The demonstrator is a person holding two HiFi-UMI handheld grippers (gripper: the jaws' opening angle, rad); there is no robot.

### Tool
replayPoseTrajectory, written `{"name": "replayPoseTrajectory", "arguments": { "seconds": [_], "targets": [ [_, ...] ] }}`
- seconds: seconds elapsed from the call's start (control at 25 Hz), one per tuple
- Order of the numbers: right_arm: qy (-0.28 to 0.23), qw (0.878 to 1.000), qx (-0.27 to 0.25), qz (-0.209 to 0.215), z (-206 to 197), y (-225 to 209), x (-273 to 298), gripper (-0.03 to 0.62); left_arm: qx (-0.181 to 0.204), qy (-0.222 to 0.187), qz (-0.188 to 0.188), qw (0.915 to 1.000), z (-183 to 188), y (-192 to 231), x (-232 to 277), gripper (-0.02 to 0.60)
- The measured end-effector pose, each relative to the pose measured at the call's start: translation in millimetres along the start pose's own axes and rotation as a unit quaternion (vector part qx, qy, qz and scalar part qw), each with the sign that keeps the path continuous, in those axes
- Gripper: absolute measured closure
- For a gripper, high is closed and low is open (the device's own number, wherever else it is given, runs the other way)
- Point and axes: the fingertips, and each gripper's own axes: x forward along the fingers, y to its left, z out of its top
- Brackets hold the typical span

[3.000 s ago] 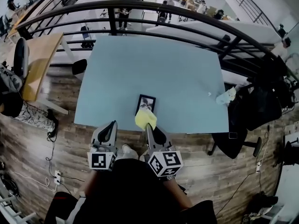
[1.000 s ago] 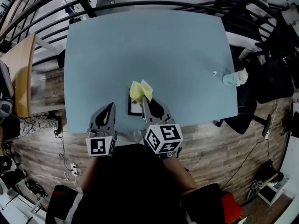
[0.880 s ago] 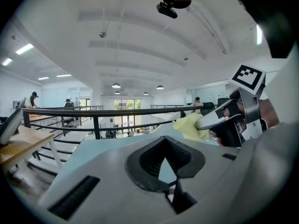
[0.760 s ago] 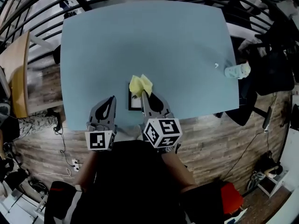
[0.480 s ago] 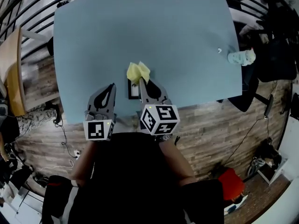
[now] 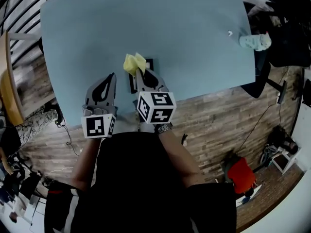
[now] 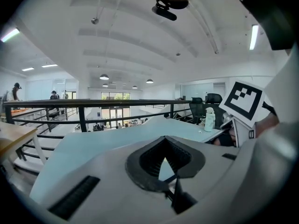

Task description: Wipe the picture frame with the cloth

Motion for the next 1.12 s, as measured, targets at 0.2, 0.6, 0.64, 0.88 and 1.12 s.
{"name": "replayPoseTrajectory", "arguments": {
  "seconds": [0.2, 0.6, 0.64, 0.88, 1.12],
  "targets": [
    [0.028, 1.000, -0.006, -0.006, -18.8, -6.8, 17.9, 0.559, 0.005, 0.002, -0.008, 1.0000, -1.6, -0.3, 6.1, 0.581],
    [0.082, 0.996, -0.018, -0.006, -52.3, -9.2, 50.7, 0.559, -0.004, 0.004, -0.001, 1.0000, -5.3, 10.5, 11.7, 0.581],
    [0.086, 0.996, -0.019, -0.005, -55.6, -9.0, 53.0, 0.559, -0.004, 0.004, -0.001, 1.0000, -6.0, 11.0, 11.4, 0.581],
    [0.111, 0.994, -0.017, -0.009, -73.3, -11.6, 62.6, 0.559, -0.006, 0.003, 0.003, 1.0000, -8.1, 15.3, 8.6, 0.581],
    [0.124, 0.992, -0.011, -0.020, -85.0, -21.8, 68.1, 0.559, -0.009, 0.012, 0.003, 0.9999, -13.1, 15.5, 6.7, 0.581]
  ]
}}
